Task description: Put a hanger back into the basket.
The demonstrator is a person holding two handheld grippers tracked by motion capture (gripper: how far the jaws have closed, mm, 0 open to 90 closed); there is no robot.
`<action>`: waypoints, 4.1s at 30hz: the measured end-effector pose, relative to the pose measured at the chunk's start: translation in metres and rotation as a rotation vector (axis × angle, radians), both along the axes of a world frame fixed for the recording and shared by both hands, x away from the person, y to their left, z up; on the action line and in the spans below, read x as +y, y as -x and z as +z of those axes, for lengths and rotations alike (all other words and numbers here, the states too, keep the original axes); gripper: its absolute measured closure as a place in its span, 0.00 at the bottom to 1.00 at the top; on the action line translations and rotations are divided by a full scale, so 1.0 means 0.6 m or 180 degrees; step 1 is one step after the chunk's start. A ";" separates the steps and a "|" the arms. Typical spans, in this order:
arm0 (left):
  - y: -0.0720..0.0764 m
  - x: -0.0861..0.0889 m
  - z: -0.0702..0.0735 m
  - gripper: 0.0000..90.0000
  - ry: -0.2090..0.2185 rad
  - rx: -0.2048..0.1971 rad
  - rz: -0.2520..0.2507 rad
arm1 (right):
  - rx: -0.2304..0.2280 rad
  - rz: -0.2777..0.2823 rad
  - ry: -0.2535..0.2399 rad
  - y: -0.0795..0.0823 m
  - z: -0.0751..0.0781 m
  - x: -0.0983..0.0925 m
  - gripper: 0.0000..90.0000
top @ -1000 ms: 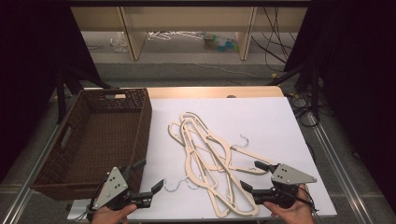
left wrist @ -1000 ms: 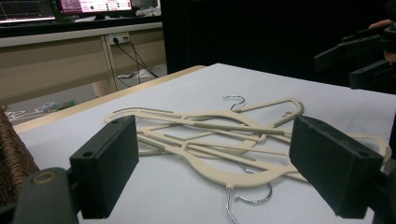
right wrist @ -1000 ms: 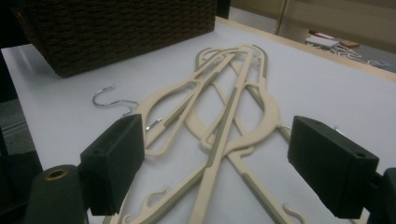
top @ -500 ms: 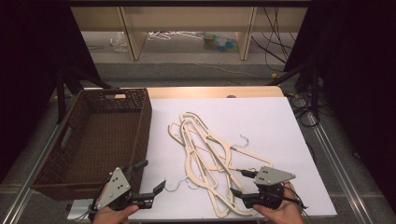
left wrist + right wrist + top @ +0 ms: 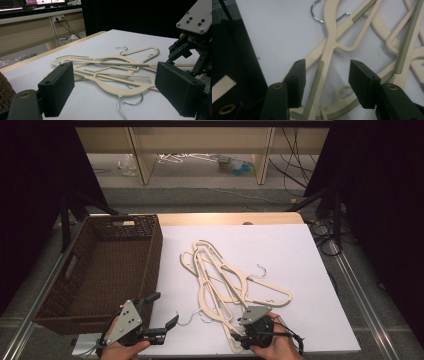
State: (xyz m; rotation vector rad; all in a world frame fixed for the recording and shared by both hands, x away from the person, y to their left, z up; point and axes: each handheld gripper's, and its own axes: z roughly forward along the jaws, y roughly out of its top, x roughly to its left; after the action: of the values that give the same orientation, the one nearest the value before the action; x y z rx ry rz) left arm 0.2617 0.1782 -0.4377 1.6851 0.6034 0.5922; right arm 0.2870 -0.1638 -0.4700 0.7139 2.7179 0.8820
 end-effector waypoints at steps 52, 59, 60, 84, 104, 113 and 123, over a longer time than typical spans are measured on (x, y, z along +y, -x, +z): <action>-0.060 -0.136 -0.076 0.32 -0.1707 -0.0211 -0.0615 | 0.0318 0.0405 0.0387 0.000 0.099 -0.066 0.89; -0.060 -0.151 -0.083 0.34 -0.1986 -0.0290 -0.0769 | 0.0345 0.0441 0.0384 0.000 0.105 -0.071 0.89; -0.058 -0.155 -0.085 0.33 -0.1986 -0.0266 -0.0769 | 0.0345 0.0443 0.0394 0.000 0.105 -0.071 0.89; -0.063 -0.195 -0.073 0.58 -0.2515 -0.0891 -0.1098 | 0.0487 0.0512 0.0326 -0.017 0.091 -0.092 0.88; -0.051 -0.218 -0.004 0.92 -0.2960 -0.1473 -0.1585 | 0.0295 0.0457 0.0244 -0.023 0.110 -0.112 0.79; -0.067 -0.227 0.041 0.95 -0.2871 -0.1326 -0.1314 | -0.0262 0.0049 -0.0150 -0.001 0.180 -0.123 0.51; -0.113 -0.210 0.107 0.95 -0.2445 -0.0785 -0.0842 | -0.0282 -0.0172 -0.0403 0.013 0.175 -0.109 0.36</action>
State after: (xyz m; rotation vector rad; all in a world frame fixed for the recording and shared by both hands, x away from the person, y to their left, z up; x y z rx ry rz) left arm 0.3297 0.0522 -0.3734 2.3044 -0.0571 0.8872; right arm 0.2790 -0.2292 -0.3651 0.7497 2.5715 1.0543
